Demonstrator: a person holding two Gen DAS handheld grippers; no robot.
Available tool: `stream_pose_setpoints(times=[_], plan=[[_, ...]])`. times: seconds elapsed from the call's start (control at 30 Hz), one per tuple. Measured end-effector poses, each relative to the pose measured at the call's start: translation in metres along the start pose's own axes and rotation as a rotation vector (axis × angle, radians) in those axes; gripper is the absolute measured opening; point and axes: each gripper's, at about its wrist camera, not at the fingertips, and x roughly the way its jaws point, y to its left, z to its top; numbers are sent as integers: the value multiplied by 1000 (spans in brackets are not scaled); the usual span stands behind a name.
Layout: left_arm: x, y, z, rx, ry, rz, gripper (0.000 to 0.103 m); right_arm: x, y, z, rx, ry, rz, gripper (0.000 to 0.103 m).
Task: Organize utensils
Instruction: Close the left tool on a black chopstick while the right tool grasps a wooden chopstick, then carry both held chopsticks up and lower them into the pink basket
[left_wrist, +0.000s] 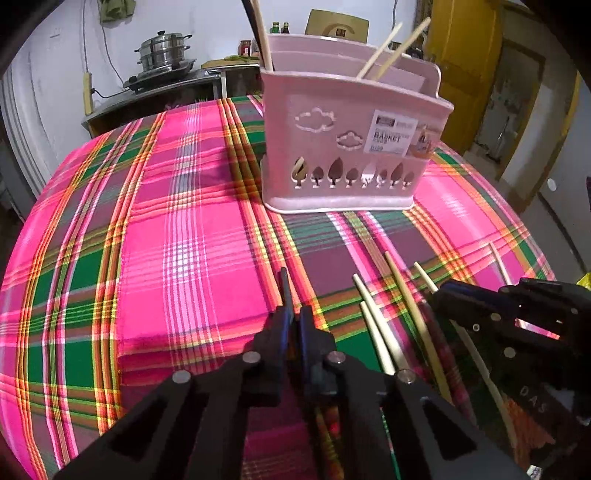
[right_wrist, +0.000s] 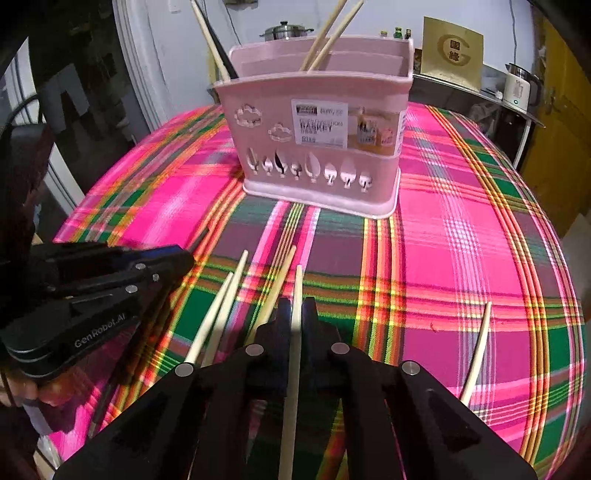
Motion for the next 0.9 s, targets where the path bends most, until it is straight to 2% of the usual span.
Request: stream_pose_setpoints(times=[0.3, 0.63, 0.9], plan=[[-48, -2, 18, 1, -93, -41, 6, -43, -3, 20, 22, -114, 73, 6], [-118, -5, 42, 16, -228, -77, 5, -97, -4, 40, 23, -248, 87, 6], [-153, -4, 48, 19, -307, -94, 5, -120, -6, 42, 24, -306, 89, 6]])
